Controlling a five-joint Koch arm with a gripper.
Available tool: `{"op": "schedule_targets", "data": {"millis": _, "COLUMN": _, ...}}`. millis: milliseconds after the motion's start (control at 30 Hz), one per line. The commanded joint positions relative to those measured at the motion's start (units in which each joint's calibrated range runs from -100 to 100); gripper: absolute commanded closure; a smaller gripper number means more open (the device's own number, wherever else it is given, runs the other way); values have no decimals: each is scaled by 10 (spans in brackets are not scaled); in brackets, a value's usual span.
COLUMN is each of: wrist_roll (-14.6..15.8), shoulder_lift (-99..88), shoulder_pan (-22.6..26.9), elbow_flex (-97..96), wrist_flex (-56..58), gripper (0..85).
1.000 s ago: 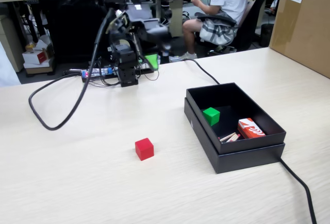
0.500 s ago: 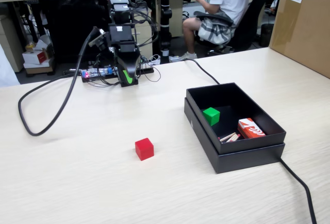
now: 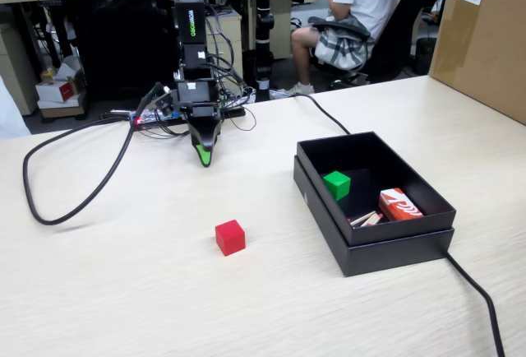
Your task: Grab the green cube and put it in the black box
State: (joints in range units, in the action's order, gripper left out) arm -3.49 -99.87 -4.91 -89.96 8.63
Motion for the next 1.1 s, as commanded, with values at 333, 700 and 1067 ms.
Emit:
{"op": "schedule_targets", "data": {"millis": 333, "wrist_roll": -20, "shoulder_lift": -1, "shoulder_pan": 7, "elbow_flex": -75, "wrist_flex": -100, "gripper": 359}}
{"op": "schedule_targets", "data": {"millis": 700, "wrist_roll": -20, "shoulder_lift": 1, "shoulder_pan": 8, "elbow_flex": -73, "wrist_flex": -100, "gripper": 368}}
{"op": "schedule_targets", "data": {"millis": 1067, "wrist_roll": -20, "shoulder_lift": 1, "shoulder_pan": 8, "elbow_flex": -73, "wrist_flex": -101, "gripper": 368}}
